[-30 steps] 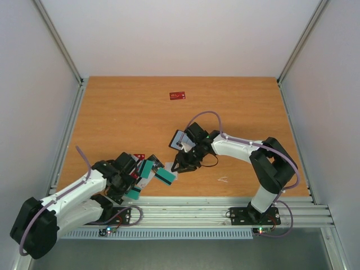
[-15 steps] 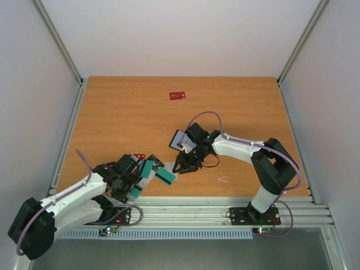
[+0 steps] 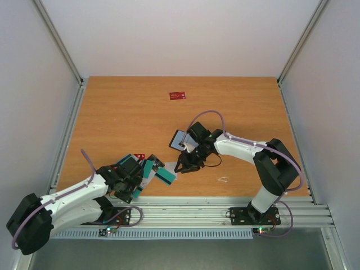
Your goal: Put the credit cards into the card holder
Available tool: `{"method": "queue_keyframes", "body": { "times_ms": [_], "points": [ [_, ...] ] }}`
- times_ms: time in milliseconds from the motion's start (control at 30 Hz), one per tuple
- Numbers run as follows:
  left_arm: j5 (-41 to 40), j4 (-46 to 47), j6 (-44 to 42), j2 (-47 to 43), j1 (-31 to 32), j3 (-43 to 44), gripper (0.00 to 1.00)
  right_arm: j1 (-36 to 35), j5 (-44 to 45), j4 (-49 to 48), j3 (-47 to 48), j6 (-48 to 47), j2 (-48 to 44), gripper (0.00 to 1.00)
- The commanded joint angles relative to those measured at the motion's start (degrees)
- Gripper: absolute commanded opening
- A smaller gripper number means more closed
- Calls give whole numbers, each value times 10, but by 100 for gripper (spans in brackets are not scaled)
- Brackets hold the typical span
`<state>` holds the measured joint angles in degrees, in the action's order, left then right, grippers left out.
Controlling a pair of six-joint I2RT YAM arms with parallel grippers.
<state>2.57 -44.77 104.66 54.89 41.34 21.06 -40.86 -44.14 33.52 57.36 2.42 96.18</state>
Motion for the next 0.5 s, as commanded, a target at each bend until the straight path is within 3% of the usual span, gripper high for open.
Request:
{"method": "queue_keyframes", "body": {
  "times_ms": [0, 467],
  "points": [
    [-18, 45, 32, 26, 16, -31, 63, 10, -1, 7, -8, -15, -20, 38],
    [-13, -3, 23, -25, 38, -17, 53, 13, -26, -19, -15, -6, -7, 38]
  ]
}}
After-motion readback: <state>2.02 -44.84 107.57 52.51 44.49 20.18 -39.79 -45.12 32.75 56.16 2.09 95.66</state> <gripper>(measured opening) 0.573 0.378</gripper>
